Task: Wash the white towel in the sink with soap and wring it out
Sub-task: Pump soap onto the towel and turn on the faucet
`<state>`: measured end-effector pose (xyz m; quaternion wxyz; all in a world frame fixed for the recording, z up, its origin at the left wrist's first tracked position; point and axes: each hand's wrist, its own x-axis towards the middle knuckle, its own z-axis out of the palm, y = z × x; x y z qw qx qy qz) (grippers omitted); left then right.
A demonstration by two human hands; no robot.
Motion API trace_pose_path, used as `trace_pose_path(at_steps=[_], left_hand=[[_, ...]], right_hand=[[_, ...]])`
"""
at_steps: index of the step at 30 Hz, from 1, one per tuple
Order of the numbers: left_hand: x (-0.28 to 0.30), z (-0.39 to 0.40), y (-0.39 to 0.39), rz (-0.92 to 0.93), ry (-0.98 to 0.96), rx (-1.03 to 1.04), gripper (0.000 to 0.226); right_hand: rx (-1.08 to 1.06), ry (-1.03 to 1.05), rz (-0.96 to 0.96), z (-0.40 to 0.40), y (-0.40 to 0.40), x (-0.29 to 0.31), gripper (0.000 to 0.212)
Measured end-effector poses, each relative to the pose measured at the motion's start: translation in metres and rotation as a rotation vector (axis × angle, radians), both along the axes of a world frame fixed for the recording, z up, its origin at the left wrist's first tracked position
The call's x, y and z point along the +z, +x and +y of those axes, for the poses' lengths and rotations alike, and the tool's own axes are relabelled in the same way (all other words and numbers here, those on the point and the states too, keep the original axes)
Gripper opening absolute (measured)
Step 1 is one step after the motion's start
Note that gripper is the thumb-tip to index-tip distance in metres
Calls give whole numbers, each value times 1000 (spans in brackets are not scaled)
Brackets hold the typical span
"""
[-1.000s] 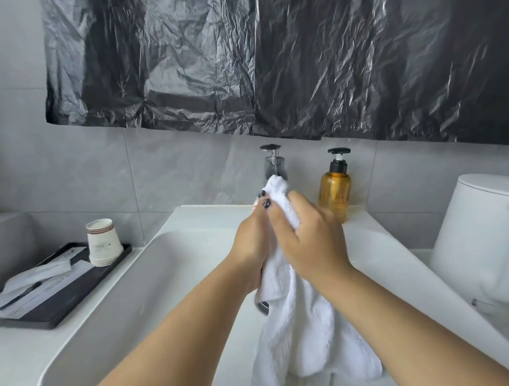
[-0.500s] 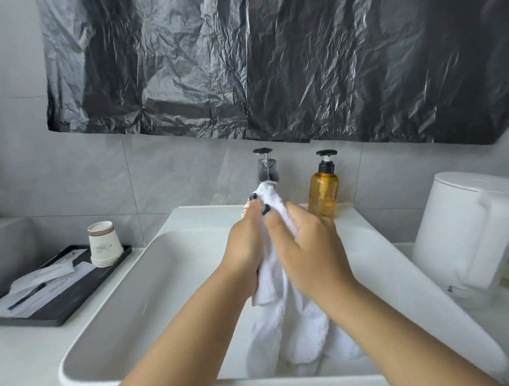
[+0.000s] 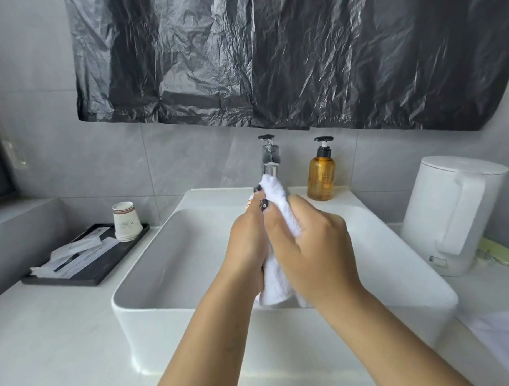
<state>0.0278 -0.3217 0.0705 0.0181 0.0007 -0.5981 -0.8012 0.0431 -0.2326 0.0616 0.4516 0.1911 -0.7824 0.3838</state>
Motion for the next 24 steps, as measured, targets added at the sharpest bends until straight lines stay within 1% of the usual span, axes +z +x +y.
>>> trace_pose_path(at_steps=[1,4,5,7,9,10,12,14,15,18,19,21,22,24], left_hand=[[-2,2,1,-11,-25,-29,65],[-2,12,10,-53,-56,-92,44],[-3,13,11,-52,-61,-109,42],[-3,13,11,-36,-50,-120,42],[-2,11,2,-16,-37,-95,41],[-1,9,-2,-8,-41,-71,41],[-7,5,-13,-4,-93,-28,52],[-11,5,-22,-1,-125,-33,60],[-14,5,-24,-1,-130,-54,59],[-19,8,-24,3,-129,-161,40],[-20,9,-27,11,-139,-190,37],[-21,10,-32,46,-180,-187,34],[-18,12,-32,67,-224,-175,38],[-20,15,-39,141,-299,-157,55]], right_hand=[[-10,6,3,1,1,1,34],[-58,-50,-82,18,-22,4,40],[-74,-73,-112,25,-32,6,41],[-100,-100,-147,34,-41,5,49],[-88,-99,-157,28,-33,-1,46],[-74,-81,-124,22,-25,-8,40],[-33,-39,-18,10,-10,-17,31],[-17,-29,39,6,-10,-20,33],[-25,-41,16,7,-16,-19,34],[-75,-64,-81,15,-38,-18,41],[-94,-69,-87,19,-44,-18,44],[-115,-99,-77,25,-55,-17,49],[-112,-128,-83,28,-58,-16,50],[-114,-172,-125,32,-65,-16,49]])
